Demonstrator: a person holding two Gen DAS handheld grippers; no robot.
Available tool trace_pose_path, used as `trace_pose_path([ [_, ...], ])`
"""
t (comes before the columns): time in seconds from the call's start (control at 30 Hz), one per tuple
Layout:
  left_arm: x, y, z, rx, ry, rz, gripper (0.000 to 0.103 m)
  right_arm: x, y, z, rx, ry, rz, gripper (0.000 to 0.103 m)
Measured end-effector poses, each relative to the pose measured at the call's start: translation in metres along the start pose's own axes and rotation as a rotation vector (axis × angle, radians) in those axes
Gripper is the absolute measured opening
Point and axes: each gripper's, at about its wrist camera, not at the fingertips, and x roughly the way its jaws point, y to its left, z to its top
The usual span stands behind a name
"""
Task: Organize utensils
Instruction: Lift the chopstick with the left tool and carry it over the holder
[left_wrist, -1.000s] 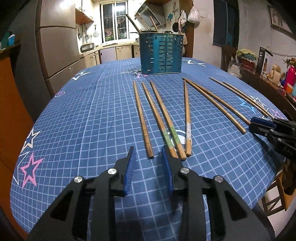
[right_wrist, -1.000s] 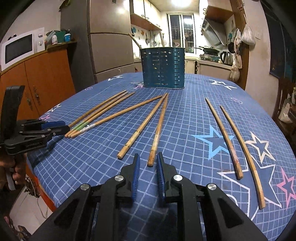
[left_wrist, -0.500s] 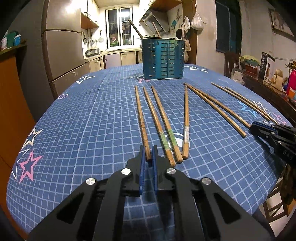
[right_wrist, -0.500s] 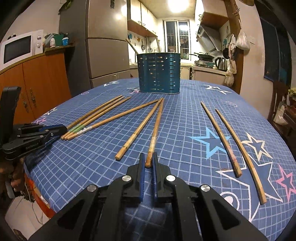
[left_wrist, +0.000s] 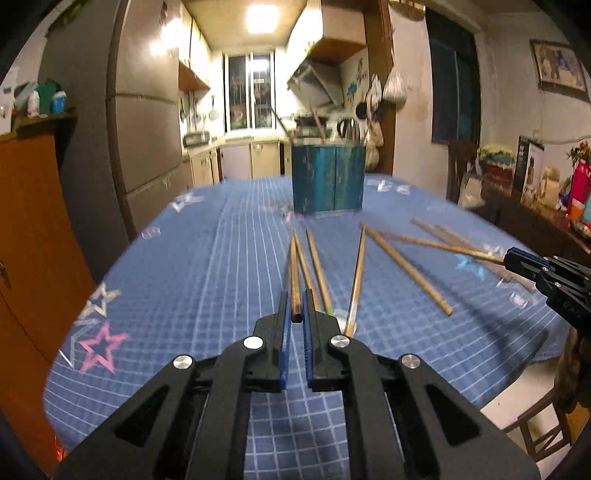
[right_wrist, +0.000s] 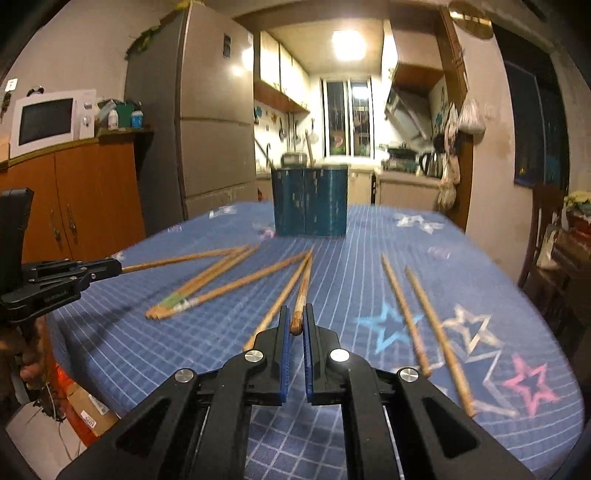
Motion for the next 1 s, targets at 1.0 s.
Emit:
trace_pose_path([
  [1.0,0.023,0.004,0.176,-0.018,-0.152,-0.004,0.005,0.049,-0.043,0.17,-0.048,-0.07,0.079,0.008],
])
